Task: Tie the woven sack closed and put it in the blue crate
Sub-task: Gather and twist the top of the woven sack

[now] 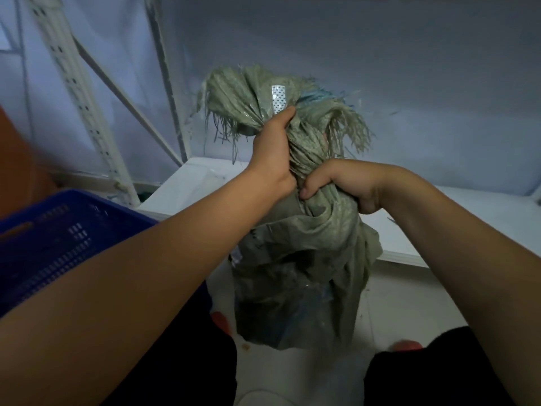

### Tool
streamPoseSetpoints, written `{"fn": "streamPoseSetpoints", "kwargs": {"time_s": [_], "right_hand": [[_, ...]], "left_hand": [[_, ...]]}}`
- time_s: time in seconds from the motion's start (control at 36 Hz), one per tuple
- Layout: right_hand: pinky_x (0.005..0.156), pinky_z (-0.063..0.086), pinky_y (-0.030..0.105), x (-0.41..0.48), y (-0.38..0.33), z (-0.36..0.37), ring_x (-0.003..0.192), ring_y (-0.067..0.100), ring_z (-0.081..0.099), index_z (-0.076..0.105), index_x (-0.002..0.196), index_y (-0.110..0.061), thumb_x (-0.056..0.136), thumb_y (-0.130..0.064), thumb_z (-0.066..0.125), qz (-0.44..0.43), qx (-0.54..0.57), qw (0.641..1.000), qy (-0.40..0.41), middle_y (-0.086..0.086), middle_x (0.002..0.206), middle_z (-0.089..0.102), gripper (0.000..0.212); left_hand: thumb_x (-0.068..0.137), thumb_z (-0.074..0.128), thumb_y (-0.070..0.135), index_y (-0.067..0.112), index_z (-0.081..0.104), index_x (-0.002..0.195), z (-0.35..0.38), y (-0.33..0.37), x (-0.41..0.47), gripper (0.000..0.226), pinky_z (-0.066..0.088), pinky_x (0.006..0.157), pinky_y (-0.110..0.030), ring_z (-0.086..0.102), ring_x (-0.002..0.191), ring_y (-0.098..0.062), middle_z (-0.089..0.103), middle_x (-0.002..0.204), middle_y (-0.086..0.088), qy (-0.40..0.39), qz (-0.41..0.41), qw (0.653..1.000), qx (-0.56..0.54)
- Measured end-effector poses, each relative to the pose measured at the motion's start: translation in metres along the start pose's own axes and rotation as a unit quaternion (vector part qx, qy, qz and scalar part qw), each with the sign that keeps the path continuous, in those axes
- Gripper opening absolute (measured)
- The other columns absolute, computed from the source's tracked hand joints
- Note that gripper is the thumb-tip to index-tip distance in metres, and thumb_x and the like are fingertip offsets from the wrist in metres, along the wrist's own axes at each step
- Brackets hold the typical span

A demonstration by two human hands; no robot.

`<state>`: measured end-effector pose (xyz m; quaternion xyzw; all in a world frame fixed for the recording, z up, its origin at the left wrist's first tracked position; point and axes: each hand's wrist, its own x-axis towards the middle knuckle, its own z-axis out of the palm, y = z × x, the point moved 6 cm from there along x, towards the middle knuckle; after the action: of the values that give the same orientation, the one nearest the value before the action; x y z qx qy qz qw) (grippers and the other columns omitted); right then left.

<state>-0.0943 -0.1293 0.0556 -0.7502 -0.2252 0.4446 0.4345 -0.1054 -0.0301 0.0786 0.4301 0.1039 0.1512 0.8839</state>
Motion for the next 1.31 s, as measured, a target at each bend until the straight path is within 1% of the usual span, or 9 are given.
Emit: {"fn": "streamPoseSetpoints", "kwargs": {"time_s": [0.11,0.28,0.47,0.61,0.75,0.89,1.03,1.11,1.31], "right_hand": [[0.092,0.053,0.041,-0.008,0.000,-0.003,0.084,0.035,0.067,0.077,0.090,0.002,0.068,-0.014,0.065,0.020,0.013,0.998,-0.050,0.020,0.090,0.072,0.029],[0.080,0.058,0.035,-0.012,-0.001,-0.004,0.076,0.031,0.069,0.072,0.093,0.006,0.071,-0.014,0.061,0.008,0.050,0.995,-0.083,0.019,0.086,0.072,0.032],[0.075,0.056,0.035,-0.012,-0.007,0.000,0.069,0.030,0.066,0.069,0.083,0.004,0.066,-0.010,0.067,-0.014,0.061,0.993,-0.096,0.019,0.078,0.068,0.023],[0.068,0.058,0.032,-0.013,-0.008,0.004,0.060,0.027,0.068,0.072,0.074,0.002,0.071,-0.010,0.060,-0.028,0.074,0.991,-0.107,0.017,0.070,0.070,0.018],[0.067,0.061,0.034,-0.018,-0.019,0.012,0.062,0.027,0.070,0.074,0.075,0.004,0.062,-0.009,0.068,-0.069,0.092,0.983,-0.143,0.018,0.072,0.071,0.020],[0.069,0.061,0.036,-0.023,-0.025,0.014,0.065,0.028,0.070,0.074,0.079,0.004,0.055,-0.006,0.077,-0.110,0.109,0.972,-0.179,0.019,0.075,0.072,0.026],[0.070,0.059,0.034,-0.024,-0.025,0.020,0.066,0.026,0.069,0.075,0.079,0.004,0.061,-0.017,0.079,-0.114,0.103,0.963,-0.221,0.018,0.075,0.071,0.028],[0.070,0.059,0.034,-0.025,-0.026,0.020,0.066,0.026,0.070,0.075,0.077,0.004,0.060,-0.017,0.078,-0.125,0.107,0.962,-0.220,0.018,0.075,0.072,0.027],[0.069,0.059,0.034,-0.018,-0.019,0.024,0.066,0.026,0.071,0.075,0.079,0.004,0.059,-0.019,0.081,-0.088,0.104,0.963,-0.232,0.018,0.076,0.072,0.031]], "left_hand": [[0.097,0.055,0.035,0.007,0.072,0.118,0.007,0.000,-0.004,0.039,0.059,0.087,-0.041,0.072,0.102,-0.031,0.075,0.110,-0.015,0.001,-0.008,1.000,0.019],[0.098,0.054,0.034,0.006,0.073,0.114,0.013,0.001,-0.008,0.038,0.060,0.080,-0.036,0.074,0.092,-0.028,0.076,0.104,-0.013,-0.006,-0.008,0.999,0.046],[0.099,0.052,0.034,0.003,0.070,0.118,0.018,0.005,-0.012,0.040,0.059,0.077,-0.033,0.072,0.085,-0.027,0.075,0.101,-0.014,-0.021,0.006,0.999,0.050],[0.099,0.052,0.032,0.003,0.070,0.118,0.018,0.005,-0.015,0.039,0.059,0.081,-0.035,0.072,0.089,-0.028,0.075,0.106,-0.015,-0.020,0.014,0.998,0.057],[0.100,0.050,0.029,0.004,0.071,0.102,0.023,0.013,-0.018,0.033,0.056,0.071,-0.030,0.071,0.071,-0.022,0.075,0.084,-0.010,-0.041,0.035,0.996,0.069],[0.101,0.050,0.029,0.003,0.070,0.113,0.030,0.018,-0.025,0.035,0.056,0.082,-0.034,0.070,0.083,-0.026,0.073,0.095,-0.013,-0.055,0.034,0.997,0.052],[0.101,0.049,0.030,0.005,0.071,0.098,0.029,0.017,-0.026,0.033,0.057,0.069,-0.029,0.070,0.068,-0.021,0.074,0.078,-0.009,-0.060,0.032,0.996,0.062],[0.101,0.049,0.030,0.006,0.071,0.098,0.031,0.020,-0.026,0.033,0.059,0.067,-0.028,0.071,0.069,-0.021,0.074,0.080,-0.009,-0.072,0.038,0.995,0.062],[0.099,0.052,0.031,0.001,0.069,0.117,0.023,0.015,-0.021,0.039,0.054,0.096,-0.044,0.070,0.099,-0.032,0.074,0.105,-0.016,-0.054,0.041,0.996,0.060]]}}
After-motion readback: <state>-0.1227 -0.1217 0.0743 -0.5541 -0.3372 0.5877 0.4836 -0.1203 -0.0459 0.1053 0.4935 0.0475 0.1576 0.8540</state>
